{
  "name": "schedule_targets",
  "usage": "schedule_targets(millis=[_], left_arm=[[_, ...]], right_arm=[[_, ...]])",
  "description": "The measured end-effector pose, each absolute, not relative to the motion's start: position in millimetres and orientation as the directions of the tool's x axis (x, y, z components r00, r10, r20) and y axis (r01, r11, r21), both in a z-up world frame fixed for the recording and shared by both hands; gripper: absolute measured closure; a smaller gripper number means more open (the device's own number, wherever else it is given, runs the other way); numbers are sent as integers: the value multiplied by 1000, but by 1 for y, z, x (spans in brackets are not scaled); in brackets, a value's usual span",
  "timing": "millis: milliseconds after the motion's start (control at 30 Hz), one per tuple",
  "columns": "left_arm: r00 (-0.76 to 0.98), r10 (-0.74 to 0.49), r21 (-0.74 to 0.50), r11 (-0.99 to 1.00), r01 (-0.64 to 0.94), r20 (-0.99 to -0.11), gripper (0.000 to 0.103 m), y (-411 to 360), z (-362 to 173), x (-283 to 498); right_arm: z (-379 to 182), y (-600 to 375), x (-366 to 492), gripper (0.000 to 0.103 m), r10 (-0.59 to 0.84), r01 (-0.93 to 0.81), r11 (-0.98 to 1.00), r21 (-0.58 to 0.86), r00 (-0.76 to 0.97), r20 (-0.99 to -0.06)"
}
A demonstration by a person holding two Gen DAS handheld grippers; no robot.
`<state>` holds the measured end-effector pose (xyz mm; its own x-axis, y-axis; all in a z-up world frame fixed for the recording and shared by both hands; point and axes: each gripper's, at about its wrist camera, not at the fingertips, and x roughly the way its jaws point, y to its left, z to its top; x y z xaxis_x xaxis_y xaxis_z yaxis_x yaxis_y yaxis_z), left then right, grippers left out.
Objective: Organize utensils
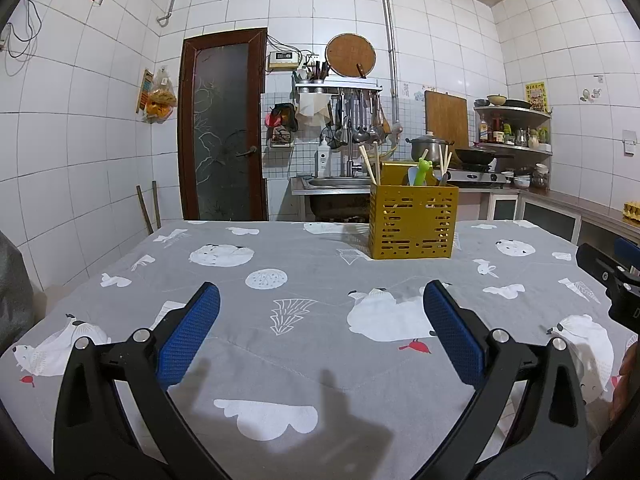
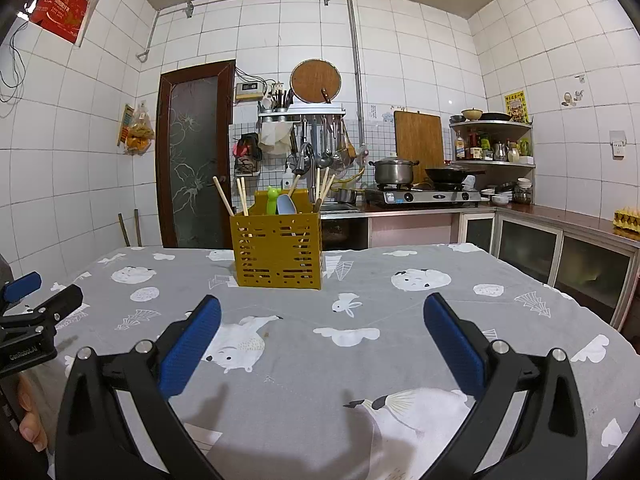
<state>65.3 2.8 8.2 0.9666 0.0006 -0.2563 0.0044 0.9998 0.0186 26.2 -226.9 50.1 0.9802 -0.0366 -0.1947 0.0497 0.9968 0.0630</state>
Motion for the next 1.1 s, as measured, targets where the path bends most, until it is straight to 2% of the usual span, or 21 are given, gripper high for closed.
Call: schedule_targets(millis=[1100], left_arm=[[973,5,42,999,5,-232,5,-2,9,59]], right_arm=[[50,-226,26,4,-37,49,997,60,980,-196]])
